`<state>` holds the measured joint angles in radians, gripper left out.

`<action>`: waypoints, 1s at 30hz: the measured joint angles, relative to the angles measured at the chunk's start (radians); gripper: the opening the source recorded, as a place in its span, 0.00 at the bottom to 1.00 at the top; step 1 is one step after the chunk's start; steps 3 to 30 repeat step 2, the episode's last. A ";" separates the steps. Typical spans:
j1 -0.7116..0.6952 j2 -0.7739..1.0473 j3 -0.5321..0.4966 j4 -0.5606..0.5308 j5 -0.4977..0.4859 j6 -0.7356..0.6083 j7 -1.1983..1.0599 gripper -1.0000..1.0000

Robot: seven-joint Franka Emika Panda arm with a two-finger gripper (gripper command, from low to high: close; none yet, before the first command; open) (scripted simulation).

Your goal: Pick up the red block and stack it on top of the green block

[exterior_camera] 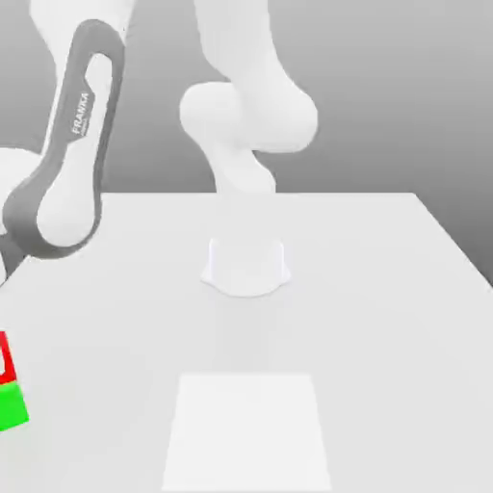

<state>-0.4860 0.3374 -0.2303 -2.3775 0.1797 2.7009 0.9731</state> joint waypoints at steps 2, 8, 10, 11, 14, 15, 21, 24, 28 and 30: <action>0.000 0.000 0.000 0.000 0.000 0.000 0.000 1.00; 0.000 0.000 0.000 0.000 0.000 0.000 0.000 1.00; 0.000 0.000 0.000 0.000 0.000 0.000 0.000 1.00; 0.000 0.000 0.000 0.000 0.000 0.000 0.000 1.00; 0.000 0.000 0.000 0.000 0.000 0.000 0.000 1.00; 0.000 0.000 0.000 0.000 0.000 0.000 0.000 1.00; 0.000 0.000 0.000 0.000 0.000 0.000 0.000 1.00; 0.000 0.000 0.000 0.000 0.000 0.000 0.000 1.00; 0.000 0.000 0.000 0.000 0.000 0.000 0.000 1.00; 0.000 0.000 0.000 0.000 0.000 0.000 0.000 1.00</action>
